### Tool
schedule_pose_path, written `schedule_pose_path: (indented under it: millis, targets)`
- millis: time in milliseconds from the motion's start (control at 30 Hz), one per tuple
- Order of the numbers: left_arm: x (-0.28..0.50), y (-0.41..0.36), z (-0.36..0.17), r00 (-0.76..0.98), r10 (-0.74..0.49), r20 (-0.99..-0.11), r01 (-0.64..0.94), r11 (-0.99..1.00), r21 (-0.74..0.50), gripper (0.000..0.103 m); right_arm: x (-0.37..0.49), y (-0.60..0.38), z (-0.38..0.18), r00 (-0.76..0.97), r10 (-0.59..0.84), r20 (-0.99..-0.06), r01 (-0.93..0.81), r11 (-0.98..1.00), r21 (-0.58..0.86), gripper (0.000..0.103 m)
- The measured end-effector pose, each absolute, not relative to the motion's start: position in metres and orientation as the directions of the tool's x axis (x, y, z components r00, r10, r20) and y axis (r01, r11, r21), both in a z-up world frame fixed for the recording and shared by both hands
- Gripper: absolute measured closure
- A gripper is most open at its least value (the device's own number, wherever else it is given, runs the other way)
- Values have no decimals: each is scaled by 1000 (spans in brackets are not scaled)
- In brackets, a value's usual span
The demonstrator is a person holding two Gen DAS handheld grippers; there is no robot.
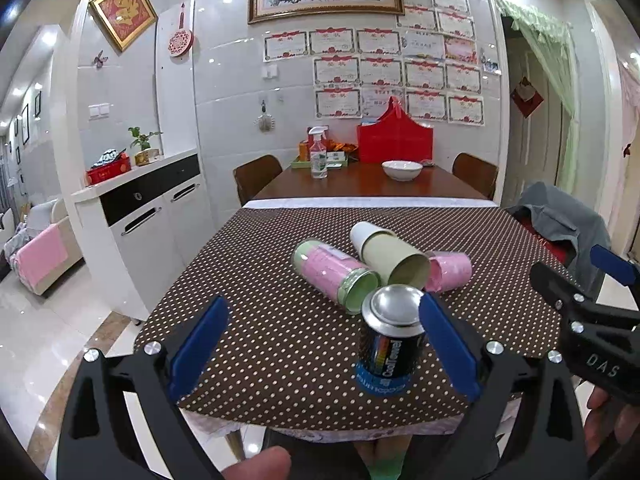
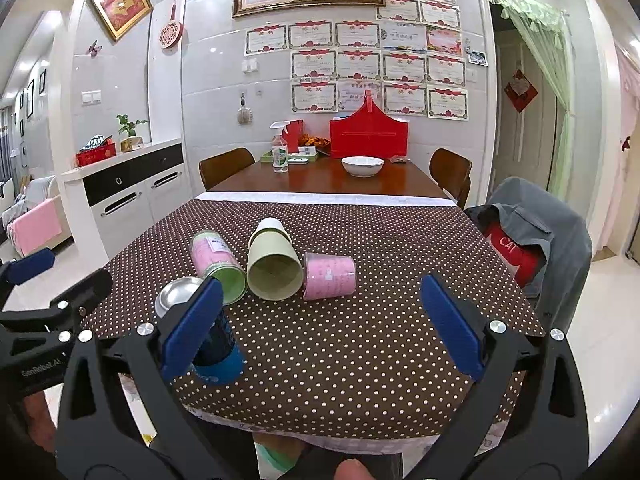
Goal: Flip cup upside down
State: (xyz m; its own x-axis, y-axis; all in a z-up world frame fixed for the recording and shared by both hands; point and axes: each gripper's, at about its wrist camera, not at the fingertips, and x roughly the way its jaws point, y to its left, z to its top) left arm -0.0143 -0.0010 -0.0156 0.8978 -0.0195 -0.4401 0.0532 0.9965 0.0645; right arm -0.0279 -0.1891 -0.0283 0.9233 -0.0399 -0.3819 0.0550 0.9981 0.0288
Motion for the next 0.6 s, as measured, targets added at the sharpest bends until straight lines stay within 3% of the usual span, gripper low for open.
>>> schedule_pose_path:
  millis: [600]
  targets:
    - [-40,0,-3,911,13,-413,16,998,68,8,-45,-184,-38,914,-67,-400,82,996,19,6]
